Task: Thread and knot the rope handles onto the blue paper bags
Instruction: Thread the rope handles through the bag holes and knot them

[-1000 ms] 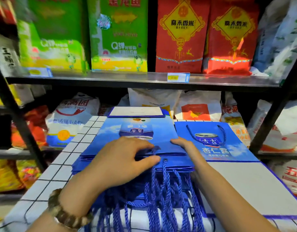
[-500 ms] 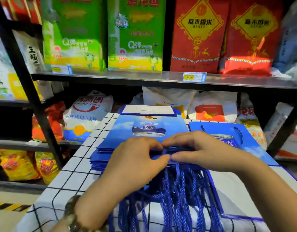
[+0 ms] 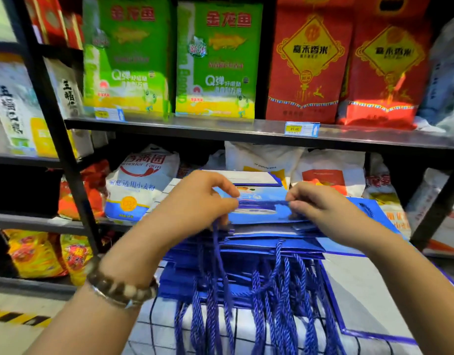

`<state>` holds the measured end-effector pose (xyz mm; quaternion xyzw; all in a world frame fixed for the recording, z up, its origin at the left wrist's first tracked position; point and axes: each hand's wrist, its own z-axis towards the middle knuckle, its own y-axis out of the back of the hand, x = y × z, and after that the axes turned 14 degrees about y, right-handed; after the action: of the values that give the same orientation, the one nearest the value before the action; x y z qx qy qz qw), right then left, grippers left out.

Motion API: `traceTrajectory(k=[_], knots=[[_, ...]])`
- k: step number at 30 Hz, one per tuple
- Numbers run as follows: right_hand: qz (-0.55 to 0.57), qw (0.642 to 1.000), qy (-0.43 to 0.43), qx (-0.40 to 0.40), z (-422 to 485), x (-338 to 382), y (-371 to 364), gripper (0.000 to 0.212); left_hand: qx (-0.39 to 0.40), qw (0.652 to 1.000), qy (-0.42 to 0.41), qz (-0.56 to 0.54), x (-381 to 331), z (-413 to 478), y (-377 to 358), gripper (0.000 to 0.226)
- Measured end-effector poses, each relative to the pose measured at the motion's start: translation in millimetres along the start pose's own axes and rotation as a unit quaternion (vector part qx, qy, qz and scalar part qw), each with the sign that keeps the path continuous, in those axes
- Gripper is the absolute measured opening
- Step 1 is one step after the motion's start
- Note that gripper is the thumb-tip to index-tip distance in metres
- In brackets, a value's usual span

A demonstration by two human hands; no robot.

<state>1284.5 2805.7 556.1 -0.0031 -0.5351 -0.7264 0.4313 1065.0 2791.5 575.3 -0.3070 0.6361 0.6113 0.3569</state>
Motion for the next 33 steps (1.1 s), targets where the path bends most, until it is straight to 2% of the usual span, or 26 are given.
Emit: traceTrajectory(k=[2, 5, 6, 9, 11, 13, 15, 17, 20, 25, 29, 33], knots=[[-0.023, 0.998, 0.002, -0.053, -0.6, -1.5, 2.6, 0.028, 0.023, 0.996, 0.012, -0.088, -3.7, 5.7, 6.4, 0.010], [-0.043, 0.988, 0.024, -0.145, 1.3, 16.5, -0.6, 0.025, 0.037, 0.987, 0.021, -0.154, -10.6, 18.3, 6.3, 0.009], [-0.010, 0.990, 0.020, -0.136, 3.1, 26.6, -3.1, 0.025, 0.038, 0.984, 0.025, -0.169, -13.1, 22.5, 5.0, 0.010], [0.072, 0.997, 0.004, 0.012, 9.5, 57.7, -15.6, 0.042, 0.040, 0.978, 0.029, -0.204, -20.9, 31.2, 2.2, 0.011], [0.030, 0.996, 0.017, 0.080, 13.0, 67.7, -24.3, 0.042, 0.045, 0.971, 0.035, -0.232, -24.9, 34.7, 1.2, 0.012], [-0.028, 0.994, 0.023, 0.102, 16.9, 72.9, -26.6, 0.033, 0.048, 0.961, 0.048, -0.269, -26.9, 36.3, 1.5, 0.012], [0.004, 0.996, 0.017, 0.084, 21.6, 73.1, -24.5, 0.031, 0.056, 0.950, 0.061, -0.301, -24.6, 36.3, 3.3, 0.009], [0.095, 0.995, -0.015, 0.030, 27.6, 70.0, -20.4, 0.028, 0.052, 0.955, 0.081, -0.281, -15.8, 34.8, 5.8, 0.014], [0.220, 0.972, -0.075, -0.027, 36.6, 59.8, -19.1, 0.022, 0.053, 0.975, 0.091, -0.194, 2.3, 27.7, 9.1, 0.015], [0.265, 0.953, -0.118, -0.084, 43.1, 55.4, -29.3, 0.019, 0.110, 0.991, 0.044, -0.062, 23.8, 15.7, 2.5, 0.004], [0.296, 0.941, -0.119, -0.115, 44.7, 54.4, -32.9, 0.023, 0.087, 0.994, 0.033, -0.056, 26.6, 16.8, -4.8, 0.006], [0.325, 0.928, -0.129, -0.125, 44.1, 54.7, -37.7, 0.003, 0.042, 0.998, 0.033, -0.027, 27.6, 17.2, -9.4, 0.020]])
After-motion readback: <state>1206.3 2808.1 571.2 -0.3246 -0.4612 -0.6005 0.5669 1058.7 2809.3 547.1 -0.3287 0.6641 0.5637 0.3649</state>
